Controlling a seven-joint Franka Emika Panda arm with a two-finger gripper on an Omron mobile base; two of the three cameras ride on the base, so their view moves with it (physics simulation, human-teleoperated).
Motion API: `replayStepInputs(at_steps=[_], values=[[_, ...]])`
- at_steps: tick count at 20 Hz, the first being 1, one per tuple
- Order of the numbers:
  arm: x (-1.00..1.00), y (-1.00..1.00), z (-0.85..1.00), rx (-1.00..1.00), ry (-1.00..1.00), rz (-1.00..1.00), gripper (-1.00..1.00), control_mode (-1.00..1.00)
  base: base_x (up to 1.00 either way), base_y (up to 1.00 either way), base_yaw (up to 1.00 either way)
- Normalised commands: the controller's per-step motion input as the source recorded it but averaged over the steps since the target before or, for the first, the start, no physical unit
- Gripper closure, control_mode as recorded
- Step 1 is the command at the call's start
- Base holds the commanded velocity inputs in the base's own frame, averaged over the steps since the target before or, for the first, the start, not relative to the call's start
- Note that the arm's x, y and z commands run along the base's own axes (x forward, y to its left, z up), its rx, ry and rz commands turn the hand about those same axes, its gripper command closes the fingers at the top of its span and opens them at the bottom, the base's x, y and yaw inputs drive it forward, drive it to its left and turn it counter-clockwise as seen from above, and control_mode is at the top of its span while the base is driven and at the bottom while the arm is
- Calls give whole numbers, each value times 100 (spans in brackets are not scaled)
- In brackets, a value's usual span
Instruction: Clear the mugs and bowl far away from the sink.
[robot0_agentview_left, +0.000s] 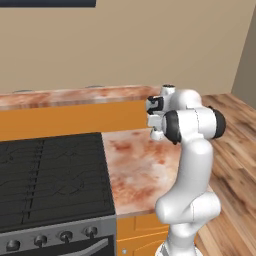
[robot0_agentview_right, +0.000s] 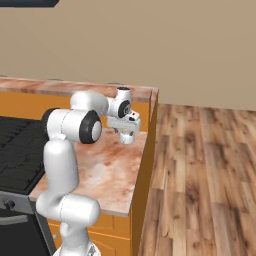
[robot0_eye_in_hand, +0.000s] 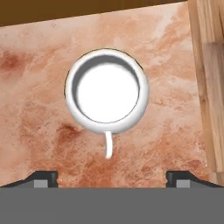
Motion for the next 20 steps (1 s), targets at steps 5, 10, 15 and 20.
replayStepInputs(at_steps=[5,10,15,20], values=[[-74,0,65,0,0,0,-100,-100,0,0,0],[-87,18,51,0,0,-1,-100,-100,0,0,0],[-81,15,54,1,0,0,-100,-100,0,0,0],[-82,11,39,0,0,0,-100,-100,0,0,0]])
